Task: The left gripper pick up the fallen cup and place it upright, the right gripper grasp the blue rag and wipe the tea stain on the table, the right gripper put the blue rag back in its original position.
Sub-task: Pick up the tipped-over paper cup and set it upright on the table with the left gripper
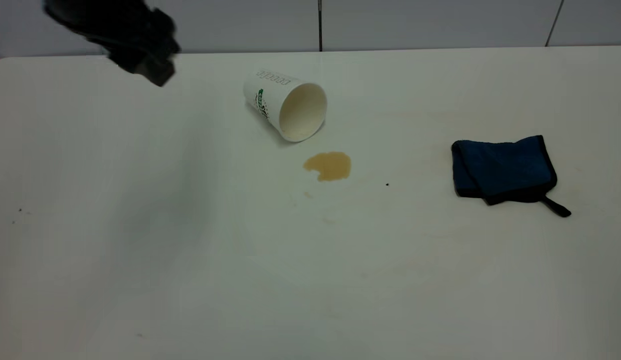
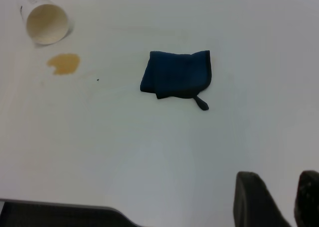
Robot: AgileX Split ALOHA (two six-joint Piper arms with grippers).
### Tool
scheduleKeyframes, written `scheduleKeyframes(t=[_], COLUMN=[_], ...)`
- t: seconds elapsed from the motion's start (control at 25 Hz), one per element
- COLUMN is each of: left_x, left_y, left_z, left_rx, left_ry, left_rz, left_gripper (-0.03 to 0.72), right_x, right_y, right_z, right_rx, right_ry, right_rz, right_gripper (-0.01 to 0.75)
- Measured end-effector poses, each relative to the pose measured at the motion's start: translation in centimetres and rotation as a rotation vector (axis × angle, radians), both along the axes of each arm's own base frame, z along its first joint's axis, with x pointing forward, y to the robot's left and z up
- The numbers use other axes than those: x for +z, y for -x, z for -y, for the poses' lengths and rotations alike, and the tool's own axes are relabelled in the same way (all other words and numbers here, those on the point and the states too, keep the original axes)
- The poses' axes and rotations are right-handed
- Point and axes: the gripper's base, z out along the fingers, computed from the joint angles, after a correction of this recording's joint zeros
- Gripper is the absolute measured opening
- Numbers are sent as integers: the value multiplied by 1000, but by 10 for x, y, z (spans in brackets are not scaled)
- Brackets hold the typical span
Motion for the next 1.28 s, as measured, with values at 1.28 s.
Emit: scheduleKeyframes(t=[1.28], left_x=[-161], left_y=[-109], left_z=[121], left_rx=[5], left_ry=[-250], left_rz=[319], left_gripper=[591], right_x=[0], right_y=[0], right_z=[0], right_rx=[0], right_ry=[0], right_rz=[0], right_gripper=[240])
